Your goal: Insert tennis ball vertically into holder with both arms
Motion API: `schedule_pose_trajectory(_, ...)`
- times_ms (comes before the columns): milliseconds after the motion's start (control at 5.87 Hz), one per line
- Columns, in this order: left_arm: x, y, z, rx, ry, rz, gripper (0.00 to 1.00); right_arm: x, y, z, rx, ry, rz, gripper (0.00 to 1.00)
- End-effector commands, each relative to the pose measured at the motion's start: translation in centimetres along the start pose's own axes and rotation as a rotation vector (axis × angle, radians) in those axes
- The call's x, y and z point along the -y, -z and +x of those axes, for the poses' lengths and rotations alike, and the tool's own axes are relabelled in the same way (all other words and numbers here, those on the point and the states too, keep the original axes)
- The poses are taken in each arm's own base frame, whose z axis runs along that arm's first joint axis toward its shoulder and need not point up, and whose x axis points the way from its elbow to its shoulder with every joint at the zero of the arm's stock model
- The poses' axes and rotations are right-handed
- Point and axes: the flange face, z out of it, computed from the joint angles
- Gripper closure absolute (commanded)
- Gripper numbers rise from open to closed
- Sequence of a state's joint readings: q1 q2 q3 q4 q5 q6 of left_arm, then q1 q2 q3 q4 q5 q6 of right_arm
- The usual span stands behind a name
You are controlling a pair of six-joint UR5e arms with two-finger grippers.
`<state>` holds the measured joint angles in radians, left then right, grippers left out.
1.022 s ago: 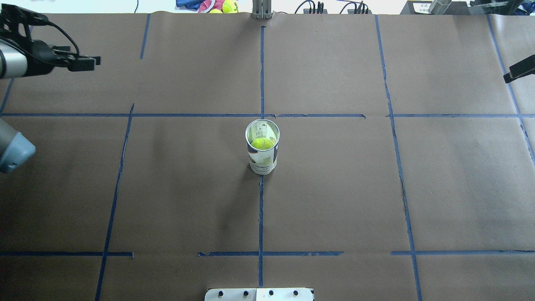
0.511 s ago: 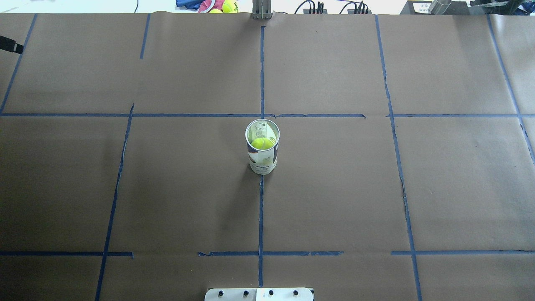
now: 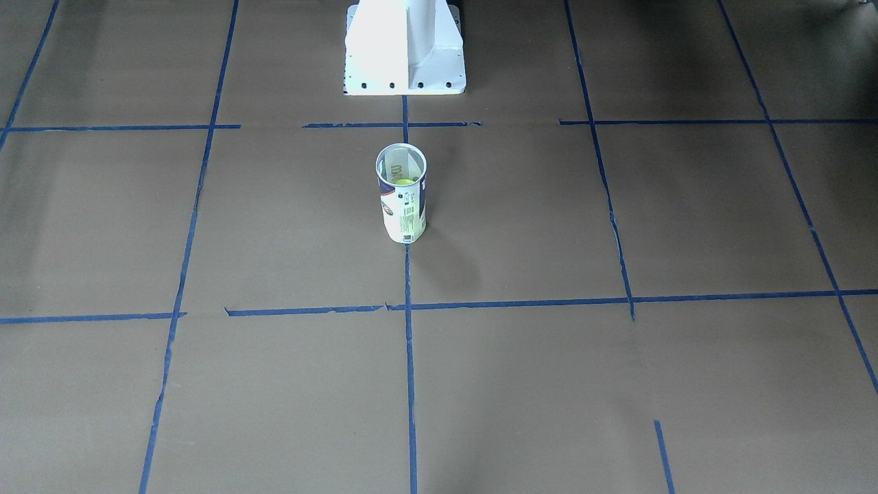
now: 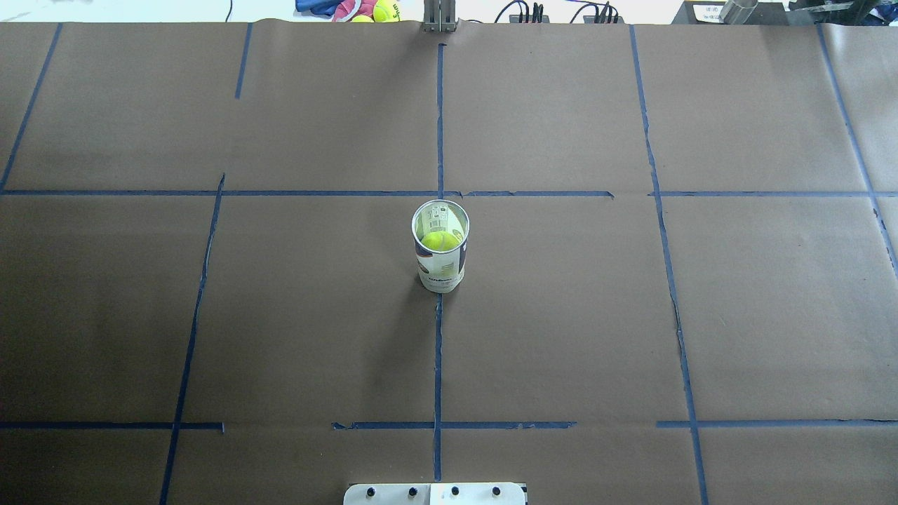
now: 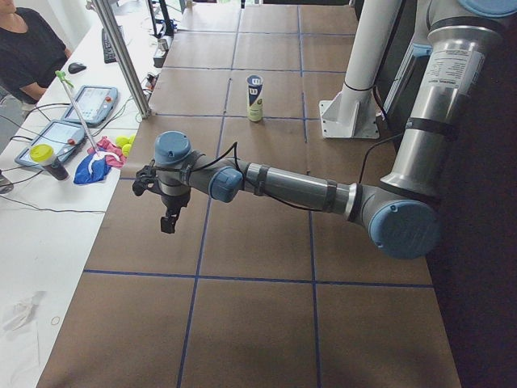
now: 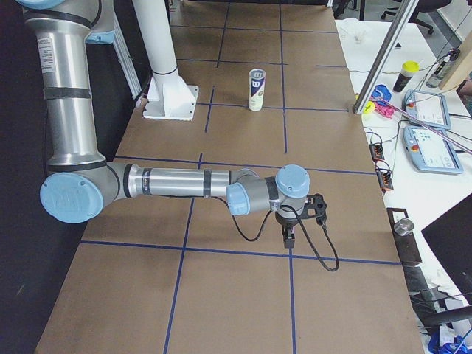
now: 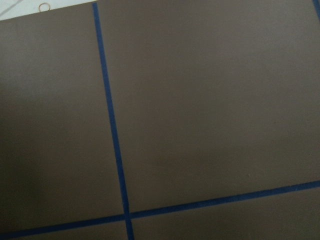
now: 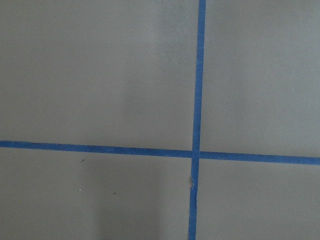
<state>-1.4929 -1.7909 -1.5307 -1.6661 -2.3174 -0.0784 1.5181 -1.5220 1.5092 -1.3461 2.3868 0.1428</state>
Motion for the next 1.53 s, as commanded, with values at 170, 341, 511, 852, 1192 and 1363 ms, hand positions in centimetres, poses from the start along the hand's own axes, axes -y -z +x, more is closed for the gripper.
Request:
schedule_pose_trajectory(170,-6.6,-2.2,-5.9,-0.050,0.145,-0.205,0.00,-1.3,0.2,2.2,-0.004,0.082,-0.065,0.01)
schedule_pose_trajectory(341,-10.7,-3.1,-7.0,-0.049,0.182,-0.231,0.00,-1.5,0.1,2.4,-0.004,0.081,-0.071,0.01)
schedule_pose_trajectory(511,-13.6,-2.9,-6.9,-0.048,0.187,-0.236,0.00,-2.8,-0.3,3.2,-0.002,0.066,-0.080,0.01)
schedule_pose_trajectory(852,-15.7,-2.6,-6.6,-0.044,0.176,-0.232,0.00,-6.4,0.0,3.0,-0.005,0.066,-0.084,0.00)
schedule_pose_trajectory(1192,-15.9,-1.9,-6.0,-0.049,0.183,-0.236,0.00,-6.5,0.1,3.4,-0.061,0.103,-0.085,0.00)
schedule_pose_trajectory(1363,-16.0,-1.7,-6.1,-0.048,0.187,-0.234,0.00,-5.8,0.5,2.8,-0.051,0.110,-0.075,0.00)
